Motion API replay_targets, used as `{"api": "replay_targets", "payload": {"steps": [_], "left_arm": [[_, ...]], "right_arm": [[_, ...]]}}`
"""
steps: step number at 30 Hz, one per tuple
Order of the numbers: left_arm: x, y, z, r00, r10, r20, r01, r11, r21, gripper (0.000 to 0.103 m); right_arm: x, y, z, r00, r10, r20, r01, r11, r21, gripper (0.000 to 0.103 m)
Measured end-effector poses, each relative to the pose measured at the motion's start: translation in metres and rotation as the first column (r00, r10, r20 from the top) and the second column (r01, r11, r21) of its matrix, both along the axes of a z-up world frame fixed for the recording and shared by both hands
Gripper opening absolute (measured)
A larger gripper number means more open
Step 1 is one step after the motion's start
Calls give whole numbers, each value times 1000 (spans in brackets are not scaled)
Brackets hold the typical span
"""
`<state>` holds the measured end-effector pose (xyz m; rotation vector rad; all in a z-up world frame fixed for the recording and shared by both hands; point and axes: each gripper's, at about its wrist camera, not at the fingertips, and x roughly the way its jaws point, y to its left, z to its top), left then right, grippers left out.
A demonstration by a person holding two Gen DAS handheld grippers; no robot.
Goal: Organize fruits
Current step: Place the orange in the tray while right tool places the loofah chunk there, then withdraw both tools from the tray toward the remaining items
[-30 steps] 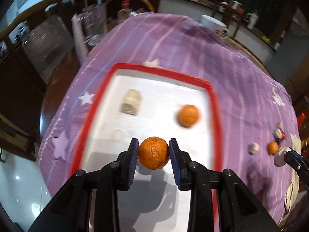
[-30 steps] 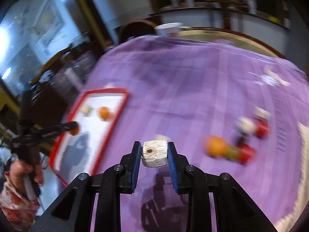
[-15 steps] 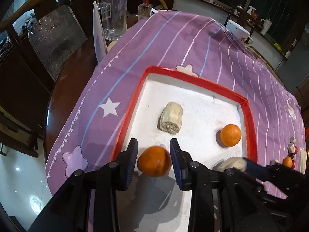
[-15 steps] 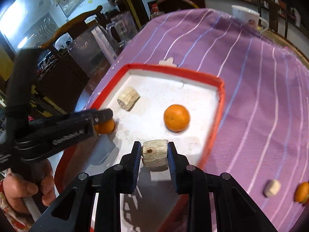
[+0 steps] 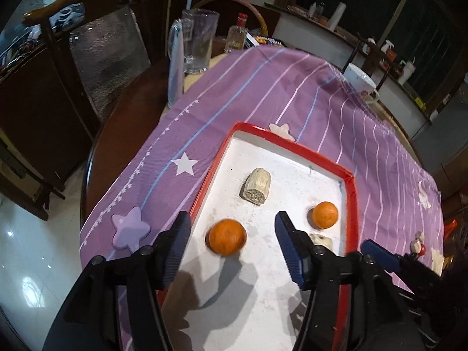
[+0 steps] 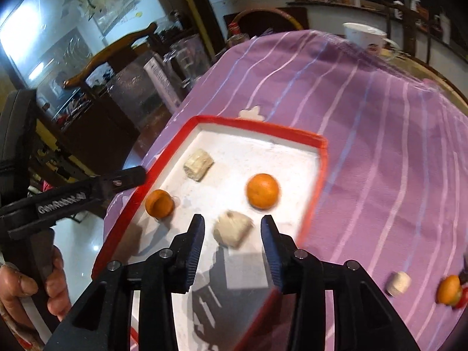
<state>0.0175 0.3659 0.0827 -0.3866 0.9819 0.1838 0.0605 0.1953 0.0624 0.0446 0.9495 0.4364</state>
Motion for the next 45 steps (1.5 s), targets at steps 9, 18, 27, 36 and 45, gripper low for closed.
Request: {"api": "replay_targets", "payload": {"steps": [9, 18, 27, 36, 45], "left_arm": [[-21, -41, 8, 1000, -24, -15, 24, 999, -30, 62], [-18, -143, 19, 981, -194, 6, 194, 981, 8, 74], [-14, -203, 20, 963, -268, 10, 267, 963, 33, 74], [-8, -240, 0, 942, -333, -36, 334, 942, 39, 74], [1, -254, -26, 932, -351, -90, 355, 934, 39, 74]], "right_arm": [[-56, -87, 3, 990, -143, -15, 144, 989, 28, 45], [-108, -187, -3, 954, -298, -26, 298, 954, -9, 45], [-131, -253, -1, 915, -402, -31, 402, 915, -1, 45], [-130, -277, -8, 908, -418, -41, 418, 908, -15, 45], [-108, -291, -19, 913, -406, -31, 405, 913, -48, 45]]}}
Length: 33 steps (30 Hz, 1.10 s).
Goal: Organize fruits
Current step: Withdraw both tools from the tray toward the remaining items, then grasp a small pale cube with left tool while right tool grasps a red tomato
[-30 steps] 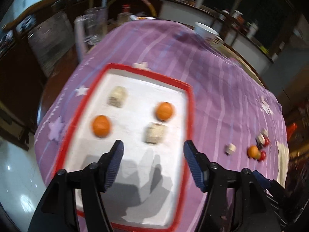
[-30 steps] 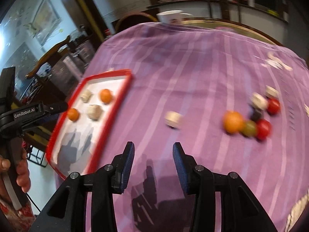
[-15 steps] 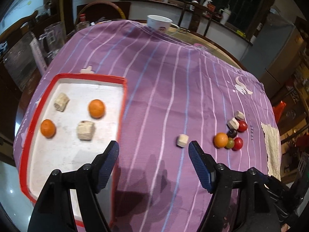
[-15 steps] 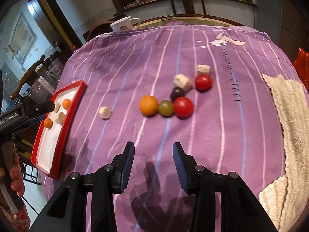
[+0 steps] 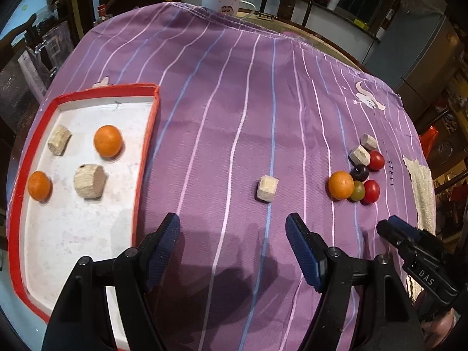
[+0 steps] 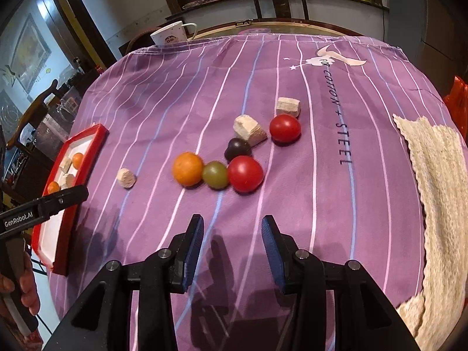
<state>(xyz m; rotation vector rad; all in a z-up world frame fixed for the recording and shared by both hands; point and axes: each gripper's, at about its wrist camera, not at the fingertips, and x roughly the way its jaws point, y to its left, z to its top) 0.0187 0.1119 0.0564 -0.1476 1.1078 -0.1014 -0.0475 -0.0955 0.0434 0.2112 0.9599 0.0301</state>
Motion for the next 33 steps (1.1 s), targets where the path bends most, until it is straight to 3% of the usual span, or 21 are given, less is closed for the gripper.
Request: {"api": "replay_targets", "payload": {"steps": [6, 8, 15, 22, 25, 27, 33], "left_arm": [[17, -27, -7, 997, -70, 28, 70, 997, 11, 71], [22, -35, -11, 995, -98, 28, 97, 995, 22, 60], [38, -50, -28, 990, -139, 2, 139, 990, 37, 44], [40, -47, -37, 992, -128, -9, 128, 991, 26, 19], [41, -40, -38, 994, -111, -10, 111, 994, -5, 18], [40, -38, -38, 995, -99, -8, 99, 995, -5, 18], [34, -33, -32, 997, -76, 3, 76, 997, -19, 18]], "right_arm": [[16, -5, 0, 999, 44, 16, -43, 998, -33, 45], [21, -6, 1, 998, 56, 25, -55, 997, -45, 45], [38, -13, -2, 997, 74, 28, -72, 995, -67, 44], [53, -23, -12, 999, 47, 2, -47, 999, 24, 44], [56, -25, -13, 999, 37, 0, -37, 998, 51, 43], [59, -28, -14, 999, 36, -7, -35, 995, 93, 36], [57, -27, -13, 999, 28, -18, -26, 993, 112, 35]]}}
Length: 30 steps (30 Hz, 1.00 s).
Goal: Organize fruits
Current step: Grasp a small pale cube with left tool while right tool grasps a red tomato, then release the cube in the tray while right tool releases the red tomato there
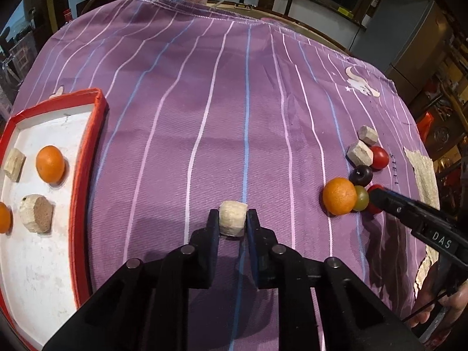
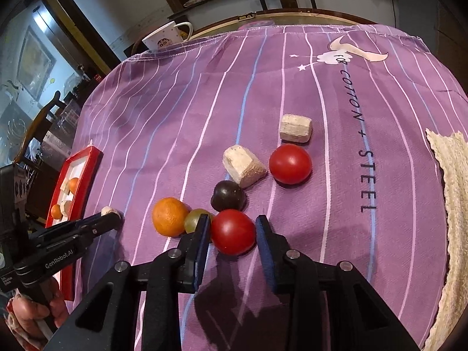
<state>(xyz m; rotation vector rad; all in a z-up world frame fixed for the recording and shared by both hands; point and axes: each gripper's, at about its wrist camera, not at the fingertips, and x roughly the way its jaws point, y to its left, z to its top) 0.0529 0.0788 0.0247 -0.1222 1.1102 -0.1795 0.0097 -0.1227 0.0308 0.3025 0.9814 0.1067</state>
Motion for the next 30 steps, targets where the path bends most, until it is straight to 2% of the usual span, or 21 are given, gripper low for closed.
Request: {"api": "replay_targets", "payload": {"steps": [8, 15, 21, 30], "left_arm": [[-13, 20, 21, 999, 36, 38, -35, 999, -37, 18], [-31, 59, 33, 994, 93, 54, -90, 994, -56, 18], [-52, 118, 37, 981, 183, 56, -181, 982, -46, 18], [-72, 228, 22, 926, 377, -5, -376, 926, -37, 18]], "right_arm": [[-17, 6, 10, 1000, -16, 11, 16, 1000, 22, 35], [-23, 40, 29, 998, 37, 46, -38, 999, 2, 35], [-17, 96, 38, 990, 127, 60, -126, 992, -6, 35], [1, 212, 39, 948, 313, 55, -313, 950, -6, 35]]}}
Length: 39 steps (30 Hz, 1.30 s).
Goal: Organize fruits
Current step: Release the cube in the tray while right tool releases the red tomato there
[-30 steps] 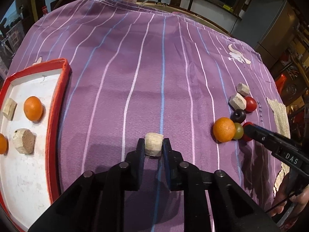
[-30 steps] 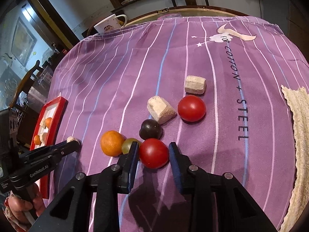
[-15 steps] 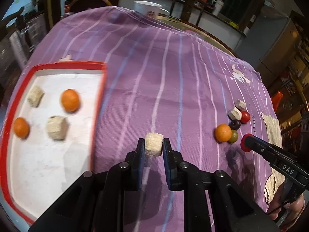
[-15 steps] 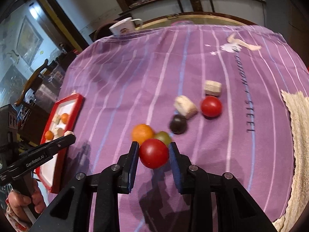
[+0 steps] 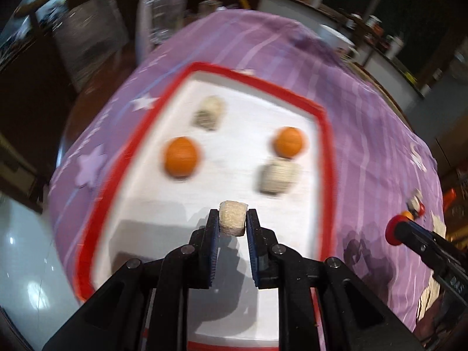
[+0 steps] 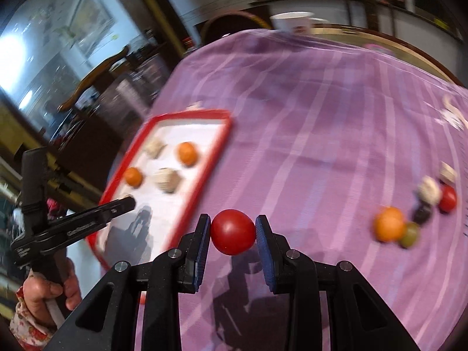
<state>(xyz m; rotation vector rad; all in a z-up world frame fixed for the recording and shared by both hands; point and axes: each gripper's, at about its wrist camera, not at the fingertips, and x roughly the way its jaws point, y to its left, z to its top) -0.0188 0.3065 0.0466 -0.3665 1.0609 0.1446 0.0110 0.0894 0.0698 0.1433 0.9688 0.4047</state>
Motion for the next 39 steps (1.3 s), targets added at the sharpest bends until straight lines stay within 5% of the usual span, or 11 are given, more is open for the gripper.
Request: {"api": "replay_targets", "payload": {"steps": [16, 23, 39], "left_arm": [[7, 49, -20, 999, 8, -41, -7, 1000, 15, 18], [7, 56, -15, 999, 24, -27, -25, 1000, -17, 38], [-4, 31, 23, 999, 22, 37, -22, 1000, 4, 47]], "right_arm": [[28, 124, -47, 989, 136, -64, -142, 986, -85, 35], [34, 127, -51, 990, 118, -82, -125, 989, -83, 36], [6, 99, -16, 995, 100, -2, -100, 994, -51, 43]]}}
